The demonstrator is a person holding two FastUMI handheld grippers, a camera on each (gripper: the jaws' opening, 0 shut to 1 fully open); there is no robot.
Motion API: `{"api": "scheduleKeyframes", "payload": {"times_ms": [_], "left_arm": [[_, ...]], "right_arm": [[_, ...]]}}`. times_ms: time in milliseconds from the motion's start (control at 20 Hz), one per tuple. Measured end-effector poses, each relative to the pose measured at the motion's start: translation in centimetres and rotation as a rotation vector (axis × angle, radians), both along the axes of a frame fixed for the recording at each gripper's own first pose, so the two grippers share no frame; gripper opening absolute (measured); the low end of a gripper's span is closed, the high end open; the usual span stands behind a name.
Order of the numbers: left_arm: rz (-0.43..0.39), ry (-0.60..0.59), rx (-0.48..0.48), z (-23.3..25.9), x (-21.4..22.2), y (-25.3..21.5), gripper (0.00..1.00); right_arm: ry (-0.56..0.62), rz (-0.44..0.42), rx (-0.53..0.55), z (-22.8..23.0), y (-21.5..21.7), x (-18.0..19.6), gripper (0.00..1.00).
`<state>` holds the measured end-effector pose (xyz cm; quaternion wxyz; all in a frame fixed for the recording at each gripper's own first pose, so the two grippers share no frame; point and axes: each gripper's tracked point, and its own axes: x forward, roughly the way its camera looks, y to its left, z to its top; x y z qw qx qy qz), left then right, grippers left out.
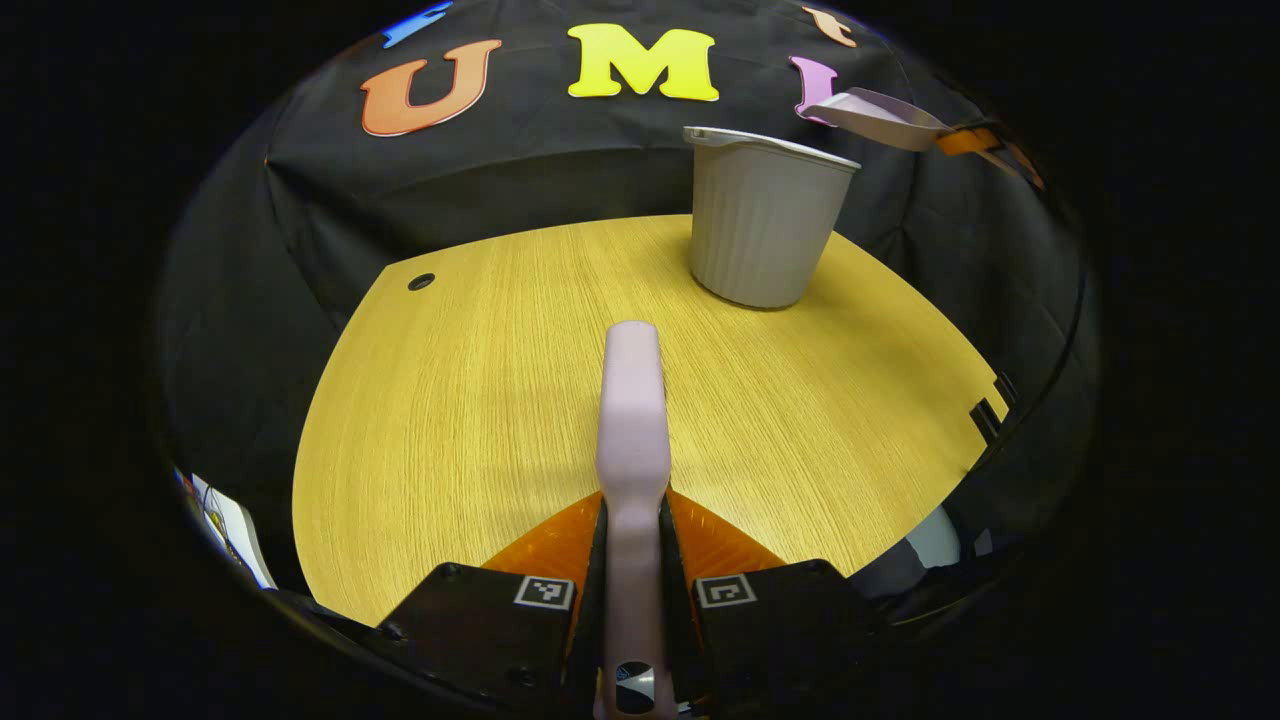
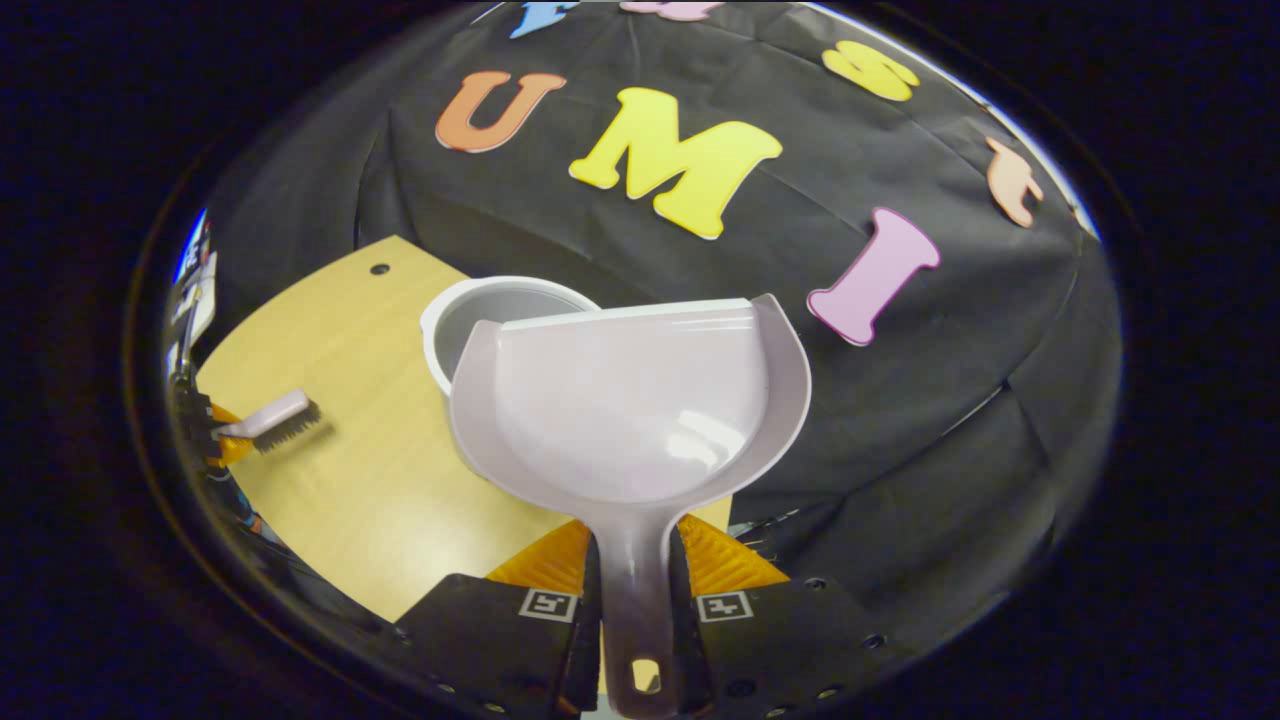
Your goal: Pick up the small broom and dustpan from the desktop, sweep the trash into the dustpan with the broom, and then empty the trash into the garbage bin.
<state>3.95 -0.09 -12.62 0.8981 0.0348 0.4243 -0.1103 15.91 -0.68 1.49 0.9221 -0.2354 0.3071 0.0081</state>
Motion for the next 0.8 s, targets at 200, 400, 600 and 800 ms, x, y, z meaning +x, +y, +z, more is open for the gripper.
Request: {"api": "scheduleKeyframes", "payload": {"times_ms": [200, 400, 600, 800], "left_arm": [[0.04, 0.016, 0.028, 0.0, -0.4, -0.4, 0.3], [0.077, 0.026, 0.024, -0.6, -1.1, -1.3, 0.3], [0.132, 0.034, 0.03, -2.2, -1.5, -1.4, 0.3], [0.175, 0.078, 0.02, -3.9, -2.6, -1.4, 0.3]], "right_arm": [[-0.03, -0.033, 0.167, -3.5, -0.7, -8.5, 0.28], [0.0, -0.094, 0.373, -9.3, -0.5, -13.9, 0.28], [0.04, -0.193, 0.453, -16.9, -0.2, -15.6, 0.29], [0.176, -0.249, 0.493, -25.2, 1.9, -16.6, 0.28]]}}
